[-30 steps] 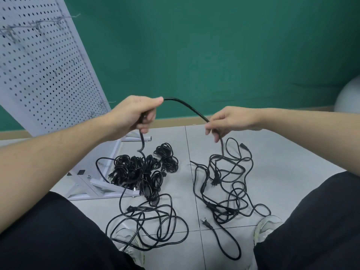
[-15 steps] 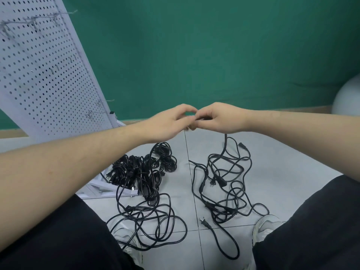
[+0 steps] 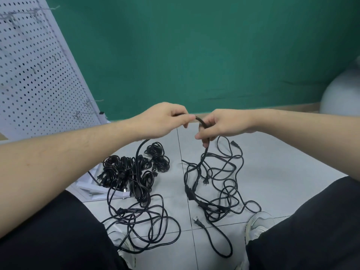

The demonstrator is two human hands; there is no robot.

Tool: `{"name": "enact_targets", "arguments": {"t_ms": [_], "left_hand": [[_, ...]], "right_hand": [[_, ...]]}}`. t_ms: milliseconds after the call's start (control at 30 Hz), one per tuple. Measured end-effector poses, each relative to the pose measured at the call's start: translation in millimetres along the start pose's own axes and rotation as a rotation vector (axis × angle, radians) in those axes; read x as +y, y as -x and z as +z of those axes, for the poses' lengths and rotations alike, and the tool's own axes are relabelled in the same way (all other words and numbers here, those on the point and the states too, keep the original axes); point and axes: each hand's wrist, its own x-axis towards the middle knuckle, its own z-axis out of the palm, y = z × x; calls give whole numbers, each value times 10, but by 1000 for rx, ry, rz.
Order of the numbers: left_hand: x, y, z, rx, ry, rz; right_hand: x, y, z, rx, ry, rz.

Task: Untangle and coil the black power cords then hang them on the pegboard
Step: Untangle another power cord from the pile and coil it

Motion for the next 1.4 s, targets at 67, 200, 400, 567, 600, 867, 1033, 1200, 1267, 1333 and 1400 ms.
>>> {"name": "enact_targets", "arguments": {"t_ms": [67, 200, 400, 567, 600, 867, 1033, 1200, 1267, 1333, 1400], "left_hand": [[-47, 2, -83, 37, 206, -6], [-238, 13, -256, 60, 460, -13], [-535, 78, -328, -79, 263, -162], [-467, 71, -238, -272, 179, -253], [-398, 58, -196, -282, 209, -246], [85, -138, 220, -113, 123, -170], [150, -196, 172, 78, 147, -61], [71, -204, 170, 146, 290, -39], [-25, -228, 155, 192, 460, -56], [-119, -252, 105, 218, 555, -79], [-189, -253, 73, 186, 564, -96]], "right_hand": [[94, 31, -27, -7, 25, 33], [259, 99, -70, -6, 46, 66], [446, 147, -183, 146, -143, 83], [360, 111, -184, 274, -65, 21], [316, 100, -175, 281, -8, 13], [76, 26, -46, 234, 206, -22], [96, 70, -67, 147, -174, 66], [239, 61, -50, 17, -250, 56], [295, 75, -55, -12, -176, 63], [353, 95, -63, 5, -143, 91], [410, 108, -82, 76, -82, 108]]}}
